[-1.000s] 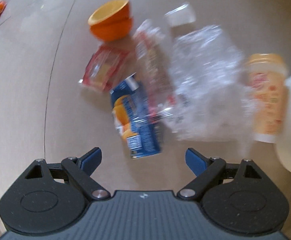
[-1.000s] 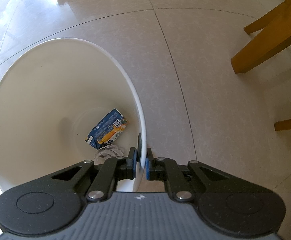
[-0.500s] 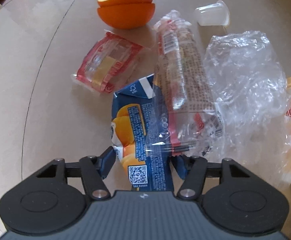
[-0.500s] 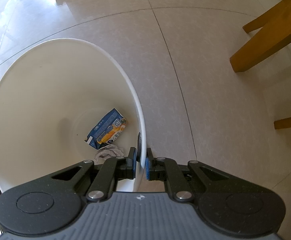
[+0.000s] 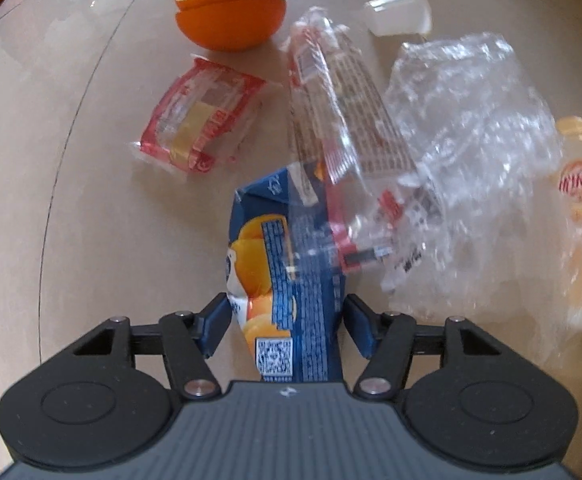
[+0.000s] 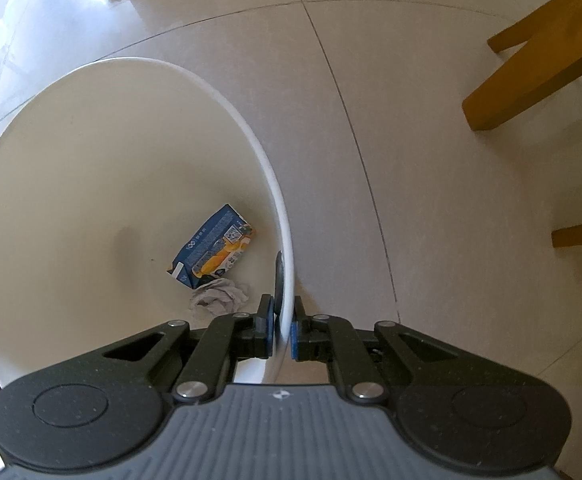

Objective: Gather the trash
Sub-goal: 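Return the left tool to the pile and grasp the second blue carton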

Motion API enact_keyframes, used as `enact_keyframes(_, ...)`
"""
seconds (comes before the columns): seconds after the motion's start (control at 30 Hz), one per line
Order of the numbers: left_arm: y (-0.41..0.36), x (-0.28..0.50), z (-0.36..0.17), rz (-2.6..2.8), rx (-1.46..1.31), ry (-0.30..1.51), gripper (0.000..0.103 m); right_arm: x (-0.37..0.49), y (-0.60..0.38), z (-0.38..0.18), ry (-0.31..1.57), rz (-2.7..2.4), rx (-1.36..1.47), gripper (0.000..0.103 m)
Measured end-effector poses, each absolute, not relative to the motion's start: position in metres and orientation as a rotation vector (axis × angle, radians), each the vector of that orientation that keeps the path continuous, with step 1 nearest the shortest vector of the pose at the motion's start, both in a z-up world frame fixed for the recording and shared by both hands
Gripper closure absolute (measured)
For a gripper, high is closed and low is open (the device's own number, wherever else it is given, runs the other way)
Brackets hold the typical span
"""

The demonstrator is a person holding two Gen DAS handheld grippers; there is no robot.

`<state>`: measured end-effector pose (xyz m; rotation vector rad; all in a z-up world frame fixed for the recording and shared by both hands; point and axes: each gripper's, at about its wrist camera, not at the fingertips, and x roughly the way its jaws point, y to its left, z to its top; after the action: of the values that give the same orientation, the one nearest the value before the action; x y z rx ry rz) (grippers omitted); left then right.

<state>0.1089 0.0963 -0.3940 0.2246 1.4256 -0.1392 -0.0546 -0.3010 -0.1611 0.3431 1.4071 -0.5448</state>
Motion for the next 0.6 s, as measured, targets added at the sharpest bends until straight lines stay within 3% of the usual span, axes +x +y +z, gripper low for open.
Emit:
enact_keyframes(0.3,0.087,0.132,-0.398,-0.126,0.242,1.406,0.036,-0.053,-0.302,-0.156,1.387,-0.548,0.357,0.088)
enact_keyframes(0.6,0.082,0.134,-0.398,-0.111,0.229,1.379,0.041,-0.052,-0.300,-0.153,1.365,-0.565,0.324,0.091)
